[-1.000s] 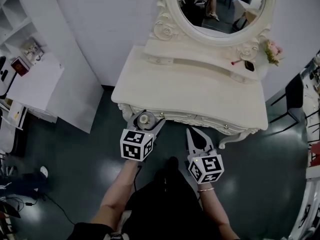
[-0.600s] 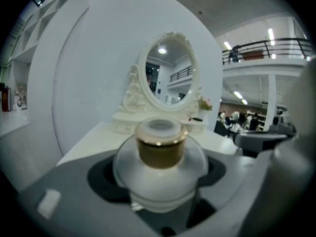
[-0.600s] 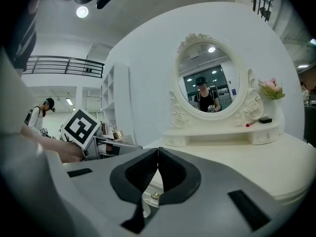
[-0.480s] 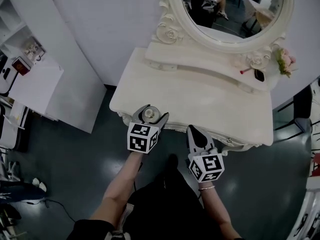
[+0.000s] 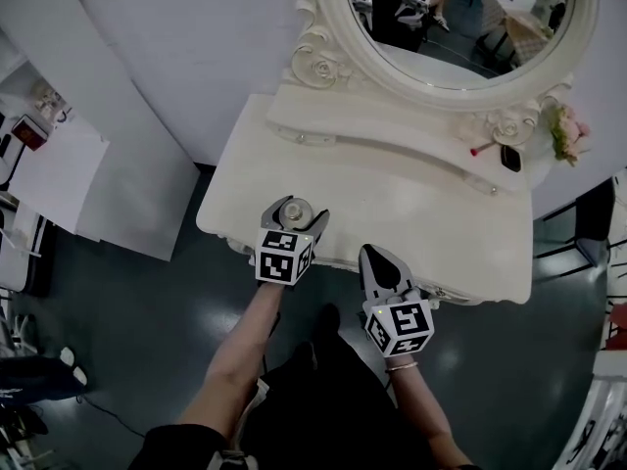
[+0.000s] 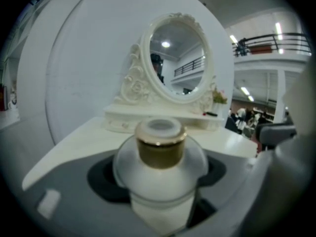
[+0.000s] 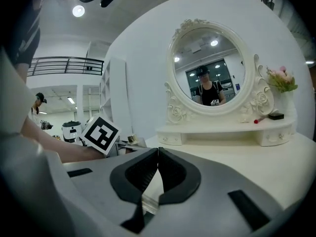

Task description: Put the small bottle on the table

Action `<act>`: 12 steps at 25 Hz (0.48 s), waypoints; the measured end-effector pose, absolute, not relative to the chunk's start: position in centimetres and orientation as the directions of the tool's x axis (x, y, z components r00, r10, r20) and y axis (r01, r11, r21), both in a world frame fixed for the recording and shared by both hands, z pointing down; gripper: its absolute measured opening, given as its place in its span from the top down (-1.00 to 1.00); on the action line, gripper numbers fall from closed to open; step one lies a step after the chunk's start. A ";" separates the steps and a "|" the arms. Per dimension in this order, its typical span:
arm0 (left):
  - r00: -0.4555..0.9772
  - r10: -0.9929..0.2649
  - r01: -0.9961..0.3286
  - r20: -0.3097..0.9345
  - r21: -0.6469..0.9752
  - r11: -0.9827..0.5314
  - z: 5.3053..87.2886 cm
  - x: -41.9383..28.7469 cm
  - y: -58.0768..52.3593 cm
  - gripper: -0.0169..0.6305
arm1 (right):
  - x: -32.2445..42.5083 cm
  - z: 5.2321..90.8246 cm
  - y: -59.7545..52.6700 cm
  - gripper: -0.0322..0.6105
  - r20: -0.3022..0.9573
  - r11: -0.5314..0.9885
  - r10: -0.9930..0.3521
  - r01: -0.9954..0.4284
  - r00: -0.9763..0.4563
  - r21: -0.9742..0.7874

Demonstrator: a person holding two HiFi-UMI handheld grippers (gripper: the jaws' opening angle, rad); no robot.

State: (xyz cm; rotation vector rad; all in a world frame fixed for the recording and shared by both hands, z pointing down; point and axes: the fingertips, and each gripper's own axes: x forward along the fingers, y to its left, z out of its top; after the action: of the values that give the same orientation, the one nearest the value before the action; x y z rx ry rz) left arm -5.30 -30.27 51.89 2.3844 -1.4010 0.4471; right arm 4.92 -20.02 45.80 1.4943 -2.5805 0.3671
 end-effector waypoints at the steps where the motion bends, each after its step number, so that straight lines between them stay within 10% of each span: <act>1: 0.463 -0.774 -0.882 0.432 0.131 -0.453 52.1 -5.0 -30.9 -0.09 | 5.1 46.0 -20.3 0.89 0.244 0.479 -0.831 -0.866 -0.501 -0.146; 12: 0.452 -0.770 -0.884 0.451 0.108 -0.456 54.1 -2.4 -37.0 -0.09 | 6.6 47.6 -23.3 0.89 0.274 0.468 -0.822 -0.866 -0.499 -0.176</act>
State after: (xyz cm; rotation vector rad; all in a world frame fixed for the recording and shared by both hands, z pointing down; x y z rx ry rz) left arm -2.44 -37.00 54.14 2.3799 -1.4082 0.4878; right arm 6.55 -23.33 47.55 1.4836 -2.5594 0.4407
